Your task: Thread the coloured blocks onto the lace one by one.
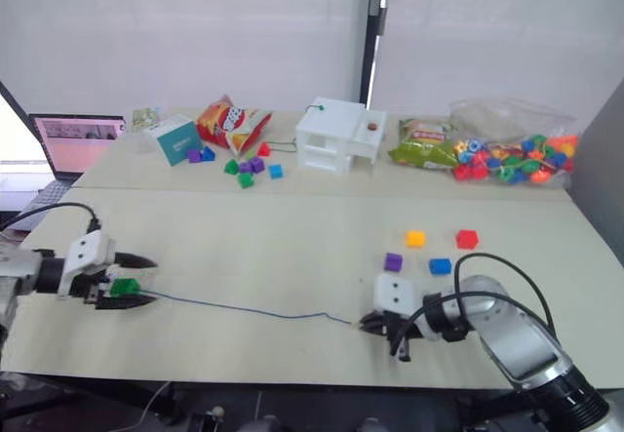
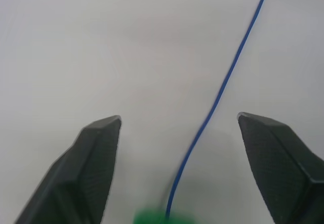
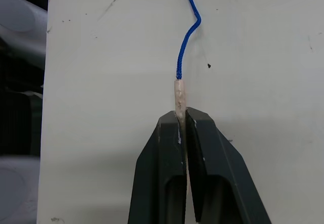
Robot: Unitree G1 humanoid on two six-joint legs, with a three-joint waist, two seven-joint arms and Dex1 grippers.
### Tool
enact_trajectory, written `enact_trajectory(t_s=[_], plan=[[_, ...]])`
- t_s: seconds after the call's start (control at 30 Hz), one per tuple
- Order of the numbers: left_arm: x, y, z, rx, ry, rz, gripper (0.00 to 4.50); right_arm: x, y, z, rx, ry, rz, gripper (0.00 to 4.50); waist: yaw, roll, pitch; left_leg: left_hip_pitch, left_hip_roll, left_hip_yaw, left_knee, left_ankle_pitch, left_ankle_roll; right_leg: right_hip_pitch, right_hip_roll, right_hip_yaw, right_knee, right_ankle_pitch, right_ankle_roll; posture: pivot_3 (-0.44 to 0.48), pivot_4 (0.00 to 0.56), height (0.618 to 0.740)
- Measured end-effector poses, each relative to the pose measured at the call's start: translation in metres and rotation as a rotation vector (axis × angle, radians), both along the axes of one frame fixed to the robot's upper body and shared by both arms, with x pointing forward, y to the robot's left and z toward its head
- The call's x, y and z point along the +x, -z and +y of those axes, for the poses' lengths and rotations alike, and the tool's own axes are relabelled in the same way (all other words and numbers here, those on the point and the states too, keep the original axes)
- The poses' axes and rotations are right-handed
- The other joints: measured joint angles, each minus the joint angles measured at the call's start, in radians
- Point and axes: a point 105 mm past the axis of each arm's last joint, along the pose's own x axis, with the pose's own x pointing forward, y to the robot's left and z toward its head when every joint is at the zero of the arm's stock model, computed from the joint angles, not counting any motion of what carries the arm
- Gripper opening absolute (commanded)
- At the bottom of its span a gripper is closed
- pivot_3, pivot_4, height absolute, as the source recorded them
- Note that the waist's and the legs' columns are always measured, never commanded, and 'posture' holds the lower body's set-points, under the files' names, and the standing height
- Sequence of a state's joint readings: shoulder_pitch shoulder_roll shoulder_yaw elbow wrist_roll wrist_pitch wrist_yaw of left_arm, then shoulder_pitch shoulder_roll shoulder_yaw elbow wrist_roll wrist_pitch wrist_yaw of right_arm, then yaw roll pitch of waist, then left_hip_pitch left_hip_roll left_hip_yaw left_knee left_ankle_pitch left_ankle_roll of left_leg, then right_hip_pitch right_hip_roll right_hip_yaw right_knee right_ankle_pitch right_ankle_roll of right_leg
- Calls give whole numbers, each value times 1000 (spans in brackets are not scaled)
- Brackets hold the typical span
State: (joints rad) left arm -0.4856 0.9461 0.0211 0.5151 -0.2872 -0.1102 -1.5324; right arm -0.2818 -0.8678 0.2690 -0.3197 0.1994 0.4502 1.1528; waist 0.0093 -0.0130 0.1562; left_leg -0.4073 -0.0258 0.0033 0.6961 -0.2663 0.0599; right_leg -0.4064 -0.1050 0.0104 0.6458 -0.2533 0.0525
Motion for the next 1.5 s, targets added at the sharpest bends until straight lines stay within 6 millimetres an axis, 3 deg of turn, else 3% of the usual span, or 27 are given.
enact_trajectory(t_s=[0.13,0.23,0.3,0.4,0.5,0.67,0.9,1.03,1.3,1.5], plan=[[-14,-12,-76,-164,168,17,3911,1,2,6,-15,3,10,0,-4,0,0,1,0,0,0,0,0,0,0,2,0,0,0,0,150,740],[-40,5,-133,-237,305,92,3911,3,4,9,-24,15,18,0,-5,0,0,1,0,0,-1,0,0,0,1,3,0,0,0,0,150,740],[-49,18,-160,-254,356,120,3911,4,4,11,-29,19,13,0,-6,0,0,1,0,0,-1,0,-1,0,2,3,0,0,0,0,150,740],[-51,36,-199,-250,395,98,3911,5,2,13,-33,23,12,0,1,0,0,2,0,0,0,1,-1,1,3,3,0,0,0,0,150,740],[-39,46,-240,-258,417,67,3911,4,-2,18,-33,8,-3,0,14,-1,0,0,-2,-1,3,1,-1,2,2,2,-1,1,1,0,150,740],[-22,59,-245,-213,418,41,3911,4,-3,17,-40,20,2,0,1,-1,0,1,-1,0,1,1,-1,0,3,2,-1,0,0,0,150,740],[-24,69,-247,-213,449,89,3911,1,-3,19,-36,26,-3,0,5,-1,0,0,-2,-1,1,1,0,1,1,2,-1,0,1,0,150,740],[-23,65,-249,-220,460,81,2775,0,-3,20,-35,32,3,0,4,-1,0,0,-2,-1,1,1,0,1,1,2,-1,1,1,0,150,740],[-22,63,-250,-227,456,77,66,0,-2,19,-36,35,4,0,3,-1,0,0,-2,-1,1,1,0,1,1,2,-1,1,1,0,150,740],[-22,63,-250,-229,454,80,28,0,-3,18,-40,39,3,0,3,-1,0,1,-2,-1,1,1,0,1,1,2,-1,1,1,0,150,740]])
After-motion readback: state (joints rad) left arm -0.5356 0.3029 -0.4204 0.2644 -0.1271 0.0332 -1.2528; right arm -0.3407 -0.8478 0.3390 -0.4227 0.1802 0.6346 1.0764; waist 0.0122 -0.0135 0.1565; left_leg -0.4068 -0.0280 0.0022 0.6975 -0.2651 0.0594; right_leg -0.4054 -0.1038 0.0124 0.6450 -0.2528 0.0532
